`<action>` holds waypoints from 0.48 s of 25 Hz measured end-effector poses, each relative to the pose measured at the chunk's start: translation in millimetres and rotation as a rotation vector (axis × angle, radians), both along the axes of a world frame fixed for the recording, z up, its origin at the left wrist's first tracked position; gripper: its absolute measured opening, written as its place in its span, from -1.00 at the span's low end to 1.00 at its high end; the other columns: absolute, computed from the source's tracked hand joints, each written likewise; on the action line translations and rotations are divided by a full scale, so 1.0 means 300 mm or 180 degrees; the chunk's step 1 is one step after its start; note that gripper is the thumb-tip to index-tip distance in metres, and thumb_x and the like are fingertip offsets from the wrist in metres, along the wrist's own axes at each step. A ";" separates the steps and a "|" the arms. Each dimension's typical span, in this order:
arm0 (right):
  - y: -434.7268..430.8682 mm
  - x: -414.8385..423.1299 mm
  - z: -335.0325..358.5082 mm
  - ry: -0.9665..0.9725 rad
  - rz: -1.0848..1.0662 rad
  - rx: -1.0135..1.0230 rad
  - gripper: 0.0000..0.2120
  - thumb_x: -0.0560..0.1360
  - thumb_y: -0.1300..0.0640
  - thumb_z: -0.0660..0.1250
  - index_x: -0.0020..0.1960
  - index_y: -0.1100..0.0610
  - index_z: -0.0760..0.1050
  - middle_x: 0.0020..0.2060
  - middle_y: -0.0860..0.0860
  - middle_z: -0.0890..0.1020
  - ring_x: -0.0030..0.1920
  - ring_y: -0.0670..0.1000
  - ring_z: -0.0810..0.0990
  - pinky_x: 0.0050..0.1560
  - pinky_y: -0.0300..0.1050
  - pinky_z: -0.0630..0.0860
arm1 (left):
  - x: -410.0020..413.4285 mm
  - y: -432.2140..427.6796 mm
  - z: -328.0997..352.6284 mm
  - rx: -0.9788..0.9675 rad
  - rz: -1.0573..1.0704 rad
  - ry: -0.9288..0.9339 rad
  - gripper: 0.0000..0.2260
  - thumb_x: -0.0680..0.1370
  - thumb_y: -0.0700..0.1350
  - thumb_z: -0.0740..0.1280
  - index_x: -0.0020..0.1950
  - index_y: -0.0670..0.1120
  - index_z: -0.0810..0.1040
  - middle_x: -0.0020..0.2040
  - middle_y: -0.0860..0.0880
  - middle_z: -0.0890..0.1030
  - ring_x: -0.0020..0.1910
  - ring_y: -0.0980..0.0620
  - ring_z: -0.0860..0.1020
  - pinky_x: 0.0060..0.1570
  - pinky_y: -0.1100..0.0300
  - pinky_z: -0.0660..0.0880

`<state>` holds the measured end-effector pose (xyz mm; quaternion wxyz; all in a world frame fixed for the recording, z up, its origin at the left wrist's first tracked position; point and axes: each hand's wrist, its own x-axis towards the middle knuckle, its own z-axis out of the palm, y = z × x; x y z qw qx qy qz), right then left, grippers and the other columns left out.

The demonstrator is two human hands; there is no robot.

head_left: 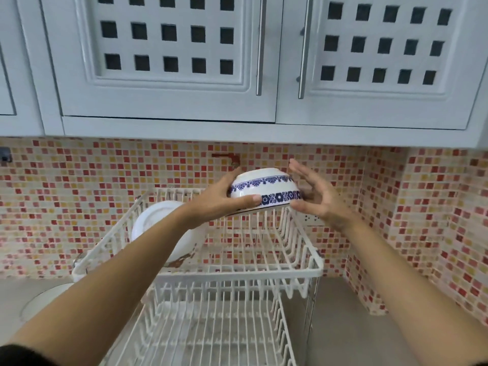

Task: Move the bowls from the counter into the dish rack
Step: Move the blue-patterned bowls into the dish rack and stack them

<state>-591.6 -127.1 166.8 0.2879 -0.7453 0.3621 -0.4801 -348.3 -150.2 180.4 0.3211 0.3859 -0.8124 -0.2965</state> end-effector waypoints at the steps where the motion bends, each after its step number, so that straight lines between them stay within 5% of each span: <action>1: -0.010 -0.006 0.000 0.0235 -0.0018 0.0051 -0.17 0.26 0.04 0.50 0.40 -0.27 0.17 0.39 -0.20 0.32 0.17 -0.24 0.56 0.05 -0.31 0.56 | 0.008 -0.010 -0.004 -0.0017 -0.0018 -0.0113 -0.19 0.39 0.20 0.38 0.53 0.01 0.10 0.29 0.04 0.48 0.08 0.13 0.54 0.01 0.35 0.51; 6: -0.074 0.000 -0.016 0.1778 -0.0135 0.0166 -0.02 0.24 -0.07 0.54 0.46 -0.28 0.01 0.50 -0.12 0.14 0.46 -0.01 0.25 0.42 0.04 0.31 | 0.039 -0.051 0.000 -0.0248 0.0209 -0.1242 -0.26 0.35 0.19 0.47 0.39 -0.01 0.21 0.13 -0.01 0.55 0.04 0.01 0.60 0.07 0.09 0.60; 12: -0.143 0.027 -0.021 0.2665 -0.0452 0.0142 0.18 0.11 -0.13 0.60 0.50 -0.24 -0.09 0.50 -0.16 0.09 0.48 -0.06 0.13 0.49 0.05 0.17 | -0.019 -0.083 -0.041 -0.0393 0.0339 -0.2197 -0.18 0.31 0.18 0.51 0.37 -0.10 0.15 0.23 -0.08 0.51 0.05 -0.03 0.49 0.07 0.09 0.52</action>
